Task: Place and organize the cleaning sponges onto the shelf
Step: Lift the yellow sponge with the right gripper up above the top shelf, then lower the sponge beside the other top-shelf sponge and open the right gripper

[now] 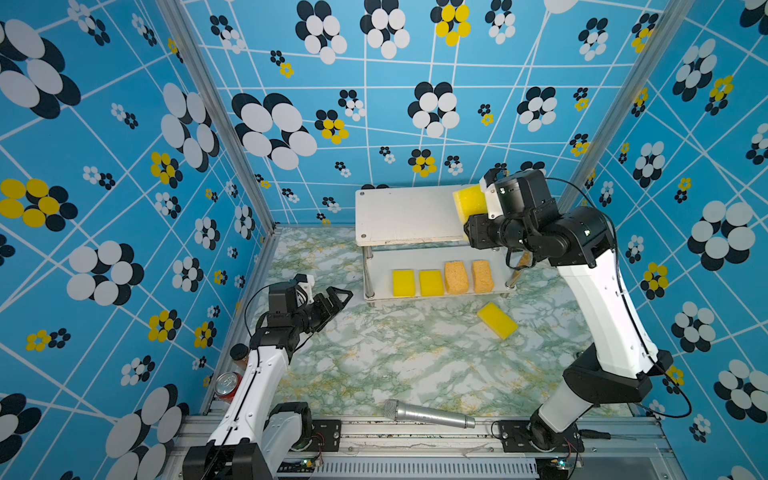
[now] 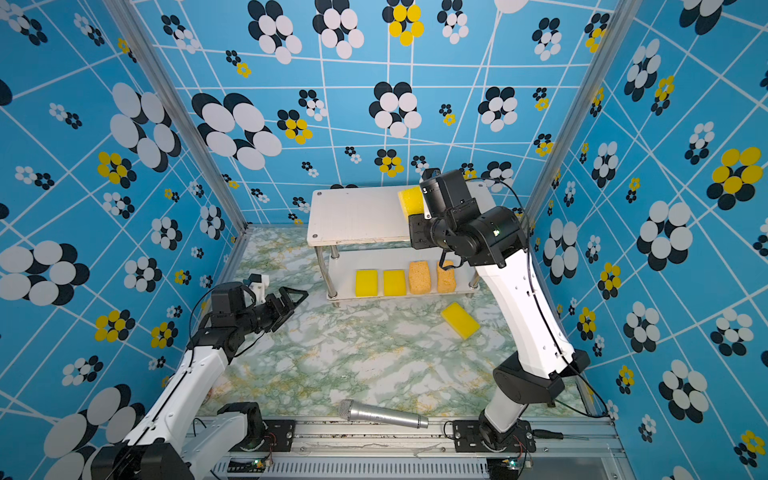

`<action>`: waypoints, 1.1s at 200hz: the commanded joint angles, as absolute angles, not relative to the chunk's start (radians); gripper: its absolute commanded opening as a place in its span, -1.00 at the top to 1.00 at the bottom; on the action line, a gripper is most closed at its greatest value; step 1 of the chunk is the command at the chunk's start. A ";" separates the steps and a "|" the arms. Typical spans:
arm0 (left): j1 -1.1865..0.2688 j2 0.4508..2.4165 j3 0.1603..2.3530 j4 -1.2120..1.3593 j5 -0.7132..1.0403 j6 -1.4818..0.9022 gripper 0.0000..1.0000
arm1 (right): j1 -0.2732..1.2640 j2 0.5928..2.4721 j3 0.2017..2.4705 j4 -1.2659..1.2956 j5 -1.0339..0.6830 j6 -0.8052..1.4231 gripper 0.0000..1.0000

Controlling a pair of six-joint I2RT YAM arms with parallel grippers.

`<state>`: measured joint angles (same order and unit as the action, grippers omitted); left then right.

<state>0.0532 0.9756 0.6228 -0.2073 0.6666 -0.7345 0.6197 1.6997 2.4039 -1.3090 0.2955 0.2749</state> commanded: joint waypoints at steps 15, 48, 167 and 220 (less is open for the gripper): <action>0.065 0.953 0.613 -0.222 0.684 -0.710 -0.98 | 0.614 1.763 2.483 -1.374 0.426 0.350 -0.13; 0.068 0.953 0.610 -0.225 0.685 -0.711 -0.98 | 0.613 1.777 2.492 -1.359 0.440 0.398 -0.14; 0.073 0.950 0.608 -0.223 0.685 -0.710 -0.98 | 0.614 1.827 2.496 -1.324 0.422 0.532 -0.23; 0.074 0.943 0.603 -0.227 0.686 -0.710 -0.98 | 0.614 1.854 2.497 -1.322 0.408 0.537 -0.23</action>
